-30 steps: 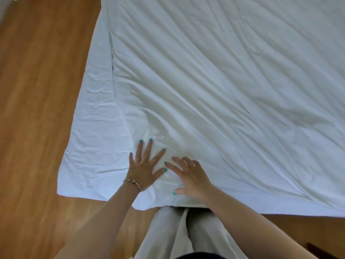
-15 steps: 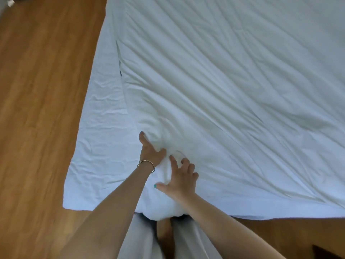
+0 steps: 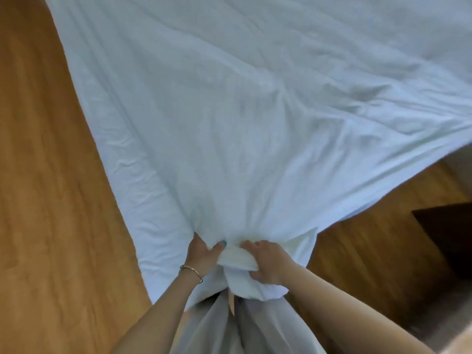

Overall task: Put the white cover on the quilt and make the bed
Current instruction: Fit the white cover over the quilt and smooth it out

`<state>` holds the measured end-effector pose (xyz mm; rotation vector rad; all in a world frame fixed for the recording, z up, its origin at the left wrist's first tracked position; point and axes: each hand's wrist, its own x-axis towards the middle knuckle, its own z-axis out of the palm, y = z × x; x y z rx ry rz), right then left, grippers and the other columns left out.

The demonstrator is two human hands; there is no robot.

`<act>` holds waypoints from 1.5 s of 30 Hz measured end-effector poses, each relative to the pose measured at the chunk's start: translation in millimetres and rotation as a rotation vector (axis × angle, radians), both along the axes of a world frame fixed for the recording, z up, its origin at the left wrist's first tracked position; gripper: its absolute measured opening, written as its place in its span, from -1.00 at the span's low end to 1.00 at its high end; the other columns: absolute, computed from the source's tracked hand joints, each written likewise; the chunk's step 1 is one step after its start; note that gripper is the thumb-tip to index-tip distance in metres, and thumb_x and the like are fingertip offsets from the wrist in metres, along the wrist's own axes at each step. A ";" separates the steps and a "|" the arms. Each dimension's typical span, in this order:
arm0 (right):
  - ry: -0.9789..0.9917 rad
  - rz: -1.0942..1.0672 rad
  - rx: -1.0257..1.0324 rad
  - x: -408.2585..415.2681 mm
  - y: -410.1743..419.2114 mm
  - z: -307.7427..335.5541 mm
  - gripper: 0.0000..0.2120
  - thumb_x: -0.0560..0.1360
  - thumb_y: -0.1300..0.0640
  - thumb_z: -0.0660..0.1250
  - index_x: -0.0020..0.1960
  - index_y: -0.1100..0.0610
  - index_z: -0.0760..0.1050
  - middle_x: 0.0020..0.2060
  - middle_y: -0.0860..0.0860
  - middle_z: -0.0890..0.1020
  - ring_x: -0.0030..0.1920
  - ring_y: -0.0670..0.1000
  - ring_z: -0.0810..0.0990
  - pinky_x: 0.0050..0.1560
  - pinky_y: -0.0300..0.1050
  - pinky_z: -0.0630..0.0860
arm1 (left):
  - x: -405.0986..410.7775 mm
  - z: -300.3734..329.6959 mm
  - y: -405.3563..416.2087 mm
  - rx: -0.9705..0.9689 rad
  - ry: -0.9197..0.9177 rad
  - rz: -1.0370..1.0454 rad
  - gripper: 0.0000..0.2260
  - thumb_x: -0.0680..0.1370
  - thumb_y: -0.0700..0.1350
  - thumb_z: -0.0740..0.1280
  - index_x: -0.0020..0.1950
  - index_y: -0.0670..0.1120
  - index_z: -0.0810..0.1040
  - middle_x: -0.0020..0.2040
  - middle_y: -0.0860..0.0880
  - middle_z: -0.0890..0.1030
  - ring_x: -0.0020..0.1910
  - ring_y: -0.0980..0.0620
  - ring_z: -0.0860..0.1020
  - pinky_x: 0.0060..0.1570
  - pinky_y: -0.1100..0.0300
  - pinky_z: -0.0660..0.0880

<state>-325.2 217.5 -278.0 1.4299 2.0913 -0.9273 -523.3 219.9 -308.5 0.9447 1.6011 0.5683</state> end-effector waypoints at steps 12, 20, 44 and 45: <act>-0.106 -0.127 0.221 -68.9 -36.8 -17.3 -0.05 -0.03 -0.35 0.50 0.29 -0.05 0.37 0.25 0.09 0.42 0.19 0.24 0.36 0.12 0.34 0.39 | -70.0 10.2 10.0 0.217 0.736 -0.184 -0.14 0.43 0.02 0.45 0.54 -0.11 -0.01 0.48 -0.15 0.16 0.45 -0.14 0.13 0.42 -0.05 0.09; -0.074 -0.398 0.461 -120.7 -83.2 -16.1 -0.11 -0.06 -0.31 0.60 0.15 0.01 0.41 -0.05 0.09 0.44 -0.09 0.16 0.48 -0.22 0.07 0.46 | -129.2 -10.5 57.5 0.716 1.016 -1.473 0.08 0.14 0.44 0.44 0.46 -0.01 0.04 0.49 -0.10 0.00 0.50 -0.17 -0.10 0.36 -0.32 -0.03; -0.265 -0.572 0.086 -238.8 -121.4 -51.3 -0.41 0.37 0.01 0.40 0.32 -0.08 0.22 0.05 -0.05 0.58 0.09 0.10 0.57 0.03 0.01 0.28 | -233.7 1.3 52.9 0.443 0.881 -1.831 -0.71 0.51 0.03 0.29 0.20 0.02 0.40 0.19 0.02 0.53 0.18 -0.06 0.50 0.08 0.09 0.36; -0.250 -0.576 0.028 -238.6 -118.3 -47.9 -0.42 0.37 -0.11 0.41 0.28 -0.06 0.23 0.05 -0.06 0.54 0.10 0.09 0.54 0.05 0.04 0.28 | -237.9 -6.0 49.0 0.413 0.873 -1.864 -0.64 0.50 0.09 0.30 0.24 0.00 0.36 0.22 0.02 0.48 0.21 -0.05 0.46 0.14 0.10 0.33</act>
